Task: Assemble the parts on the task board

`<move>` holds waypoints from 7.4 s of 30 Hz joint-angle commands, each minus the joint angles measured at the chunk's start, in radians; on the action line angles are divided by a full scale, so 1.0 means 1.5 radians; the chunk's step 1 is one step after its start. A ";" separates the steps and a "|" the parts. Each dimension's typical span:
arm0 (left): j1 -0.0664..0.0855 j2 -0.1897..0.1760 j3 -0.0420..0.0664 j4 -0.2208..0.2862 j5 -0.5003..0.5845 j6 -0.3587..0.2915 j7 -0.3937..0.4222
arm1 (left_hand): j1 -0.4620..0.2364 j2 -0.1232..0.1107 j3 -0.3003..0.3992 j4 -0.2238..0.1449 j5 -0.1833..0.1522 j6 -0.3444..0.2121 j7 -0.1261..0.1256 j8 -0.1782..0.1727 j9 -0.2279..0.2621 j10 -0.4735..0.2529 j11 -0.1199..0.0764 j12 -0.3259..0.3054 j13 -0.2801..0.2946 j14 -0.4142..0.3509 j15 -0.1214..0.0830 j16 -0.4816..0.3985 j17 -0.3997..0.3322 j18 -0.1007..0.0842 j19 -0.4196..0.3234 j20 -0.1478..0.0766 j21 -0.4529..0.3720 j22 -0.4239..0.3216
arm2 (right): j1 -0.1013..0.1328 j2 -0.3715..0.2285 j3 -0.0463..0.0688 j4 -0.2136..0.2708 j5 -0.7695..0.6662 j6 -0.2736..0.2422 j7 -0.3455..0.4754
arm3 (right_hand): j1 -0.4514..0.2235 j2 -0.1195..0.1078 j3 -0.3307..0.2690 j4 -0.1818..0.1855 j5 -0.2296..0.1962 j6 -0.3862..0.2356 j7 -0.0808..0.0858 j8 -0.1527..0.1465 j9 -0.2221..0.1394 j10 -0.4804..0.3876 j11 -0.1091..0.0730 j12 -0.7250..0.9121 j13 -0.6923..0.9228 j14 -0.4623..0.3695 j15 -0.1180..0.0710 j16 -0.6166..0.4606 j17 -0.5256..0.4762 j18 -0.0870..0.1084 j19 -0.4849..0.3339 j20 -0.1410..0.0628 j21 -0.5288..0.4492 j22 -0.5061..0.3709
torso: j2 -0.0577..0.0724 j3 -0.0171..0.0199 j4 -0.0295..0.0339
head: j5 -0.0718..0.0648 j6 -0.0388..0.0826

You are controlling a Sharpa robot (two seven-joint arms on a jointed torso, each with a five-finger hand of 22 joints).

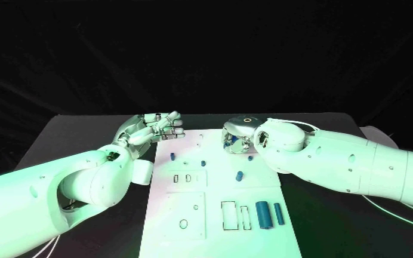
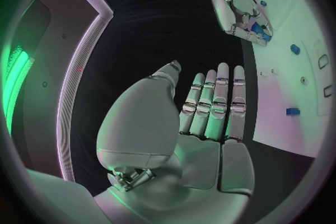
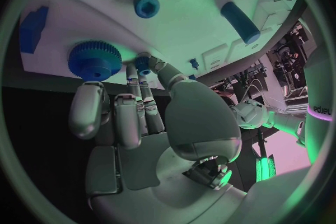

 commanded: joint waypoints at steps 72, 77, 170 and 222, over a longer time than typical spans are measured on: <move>0.008 0.013 0.001 -0.008 0.001 0.013 -0.011 | 0.003 0.012 -0.001 -0.002 0.001 -0.003 0.005 -0.008 0.000 -0.007 0.002 -0.008 -0.001 0.003 0.002 -0.010 0.001 0.009 0.004 0.002 -0.001 -0.004 | 0.000 0.124 0.001 -0.098 -0.005 -0.132 0.003 | 0.044 0.013 0.050 -0.006 -0.021 0.031 -0.008 0.019 0.043 0.034 -0.014 0.020 0.035 0.044 -0.009 0.019 0.039 -0.018 0.009 -0.010 0.046 0.068 | 0.021 -0.0006 0.0132 | -0.005 0.025; 0.008 0.013 0.001 -0.008 0.001 0.013 -0.012 | 0.003 0.012 -0.001 -0.002 0.001 -0.003 0.005 -0.008 0.000 -0.007 0.002 -0.008 -0.001 0.003 0.002 -0.010 0.001 0.009 0.004 0.002 -0.001 -0.004 | 0.000 0.129 0.001 -0.105 -0.005 -0.126 0.000 | 0.035 0.004 0.046 0.001 -0.019 0.020 -0.006 0.013 0.045 0.027 -0.012 0.017 0.038 0.043 -0.007 0.019 0.038 -0.017 0.004 -0.008 0.043 0.063 | 0.022 -0.0012 0.0131 | -0.005 0.029; 0.008 0.006 0.001 -0.014 0.002 0.018 -0.025 | 0.006 0.014 -0.003 -0.003 0.000 -0.007 0.008 -0.014 0.000 -0.013 0.005 -0.015 -0.001 0.001 0.005 -0.016 0.002 0.008 0.001 0.003 -0.004 -0.006 | 0.003 -0.072 0.021 -0.012 0.174 -0.016 -0.037 | 0.042 -0.044 -0.083 0.132 0.040 -0.062 -0.001 0.032 0.060 0.118 -0.018 0.792 0.775 0.062 -0.009 0.066 0.142 -0.030 0.037 -0.007 0.080 0.149 | 0.013 -0.0018 0.0035 | -0.010 0.021; 0.008 0.012 0.001 -0.031 0.008 0.017 -0.021 | 0.007 0.017 -0.002 -0.003 0.001 -0.007 0.008 -0.015 0.000 -0.014 0.006 -0.016 -0.001 0.000 0.005 -0.018 0.002 0.008 0.001 0.004 -0.005 -0.007 | -0.013 0.079 0.007 0.015 0.030 -0.132 -0.052 | 0.039 -0.038 -0.050 0.140 0.113 -0.038 -0.011 0.040 0.067 0.139 -0.028 0.829 0.815 0.065 -0.018 0.071 0.153 -0.034 0.048 -0.016 0.092 0.170 | 0.014 -0.0022 0.0038 | 0.007 0.016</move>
